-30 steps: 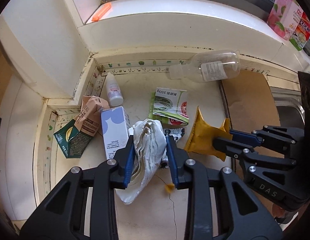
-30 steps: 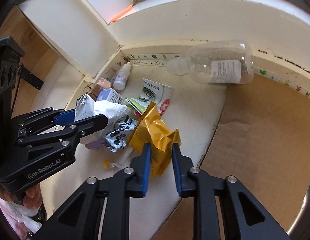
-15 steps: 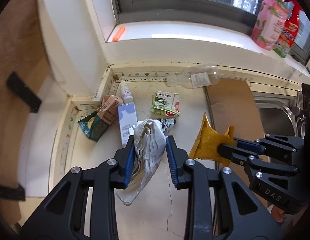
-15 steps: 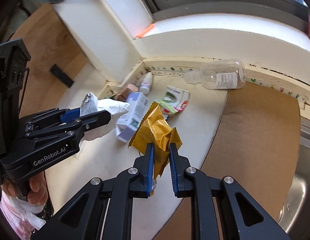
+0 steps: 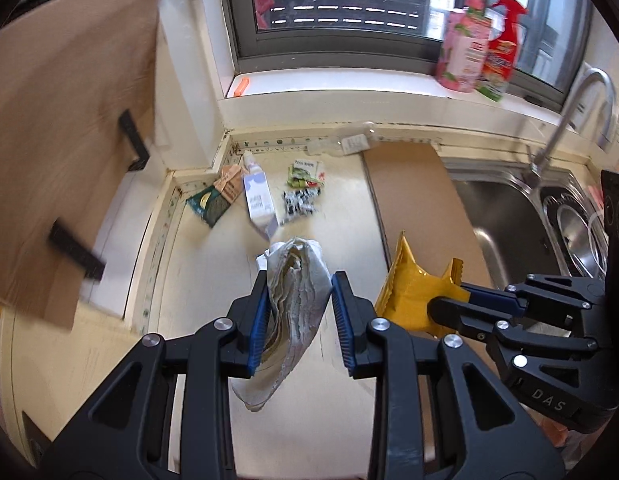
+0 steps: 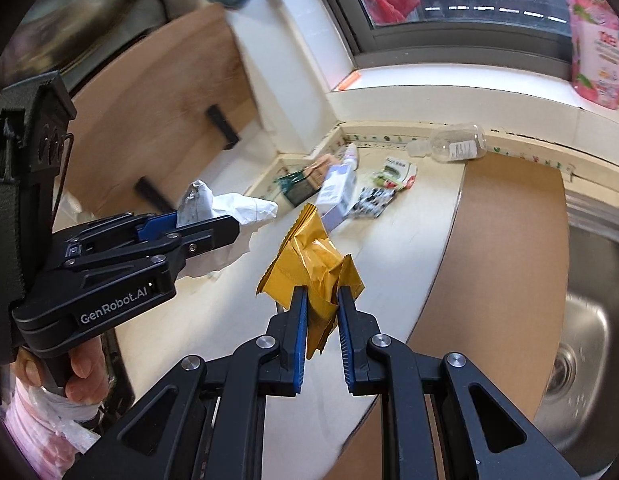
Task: Collect trash
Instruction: 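Carry the cloth and yellow bag down over the floor bin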
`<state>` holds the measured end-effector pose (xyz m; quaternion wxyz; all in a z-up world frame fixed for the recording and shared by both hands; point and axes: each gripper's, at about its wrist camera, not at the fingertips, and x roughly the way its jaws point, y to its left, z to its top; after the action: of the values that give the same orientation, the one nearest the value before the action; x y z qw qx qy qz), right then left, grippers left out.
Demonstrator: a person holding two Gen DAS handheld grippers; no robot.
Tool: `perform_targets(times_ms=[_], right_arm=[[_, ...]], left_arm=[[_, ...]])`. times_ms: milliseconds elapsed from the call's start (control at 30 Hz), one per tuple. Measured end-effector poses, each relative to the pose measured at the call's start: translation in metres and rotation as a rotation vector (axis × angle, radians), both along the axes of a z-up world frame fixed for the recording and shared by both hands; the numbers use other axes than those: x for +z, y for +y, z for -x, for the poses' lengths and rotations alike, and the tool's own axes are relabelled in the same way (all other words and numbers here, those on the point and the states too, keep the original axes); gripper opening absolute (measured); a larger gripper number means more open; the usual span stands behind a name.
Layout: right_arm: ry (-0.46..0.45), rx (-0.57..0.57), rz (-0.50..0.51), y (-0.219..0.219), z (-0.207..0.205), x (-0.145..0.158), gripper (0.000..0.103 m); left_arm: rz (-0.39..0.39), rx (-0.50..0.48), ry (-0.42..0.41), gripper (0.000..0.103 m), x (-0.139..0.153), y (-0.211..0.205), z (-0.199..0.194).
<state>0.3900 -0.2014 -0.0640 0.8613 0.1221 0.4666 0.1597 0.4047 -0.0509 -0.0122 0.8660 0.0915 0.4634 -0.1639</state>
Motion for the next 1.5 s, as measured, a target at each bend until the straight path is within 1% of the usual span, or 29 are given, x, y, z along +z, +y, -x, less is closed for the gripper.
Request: perform_targets(times_ms=[100,200,367,433,600,767,867,933,1000,1100,1200,1300,1367,1500], right_arm=[[-0.022,-0.011,0.007,0.017,0.042,0.014,0.014],[-0.044,-0.027,0.011,0.035,0.092,0.027,0.014],[-0.067,-0.056,0.025,0.059,0.17,0.039,0.014],[-0.071,-0.071,0.025,0.068,0.205,0.041,0.014],[-0.061,-0.103,0.035,0.094,0.282,0.034,0.014],[-0.023,-0.122,0.043,0.113,0.346,0.013,0.014],[-0.001,-0.13,0.054,0.119,0.375,-0.004,0.014],[0.02,-0.138,0.053,0.122,0.393,-0.016,0.014],[0.044,-0.147,0.047,0.125,0.41,-0.03,0.014],[0.063,-0.161,0.065,0.127,0.426,-0.052,0.014],[0.096,-0.162,0.063,0.13,0.438,-0.082,0.014],[0.146,-0.159,0.079,0.133,0.446,-0.127,0.014],[0.179,-0.153,0.09,0.134,0.445,-0.158,0.014],[0.261,-0.148,0.083,0.131,0.443,-0.23,0.015]], left_arm=[[0.007,-0.021,-0.014,0.027,0.01,0.014,0.041],[0.019,-0.042,-0.028,0.027,0.017,0.03,0.083],[0.038,-0.063,-0.039,0.027,0.019,0.056,0.149],[0.05,-0.069,-0.042,0.027,0.018,0.067,0.182],[0.049,-0.084,-0.035,0.027,0.004,0.089,0.247],[0.037,-0.091,-0.002,0.027,-0.023,0.107,0.304],[0.026,-0.09,0.015,0.027,-0.043,0.115,0.332],[0.018,-0.09,0.012,0.027,-0.054,0.119,0.344],[0.02,-0.086,0.034,0.027,-0.071,0.123,0.355],[0.018,-0.079,0.075,0.027,-0.102,0.125,0.366],[0.004,-0.068,0.114,0.027,-0.137,0.125,0.37],[0.009,-0.049,0.173,0.027,-0.18,0.125,0.373],[0.012,-0.03,0.218,0.027,-0.216,0.126,0.375],[0.001,0.005,0.273,0.027,-0.284,0.128,0.373]])
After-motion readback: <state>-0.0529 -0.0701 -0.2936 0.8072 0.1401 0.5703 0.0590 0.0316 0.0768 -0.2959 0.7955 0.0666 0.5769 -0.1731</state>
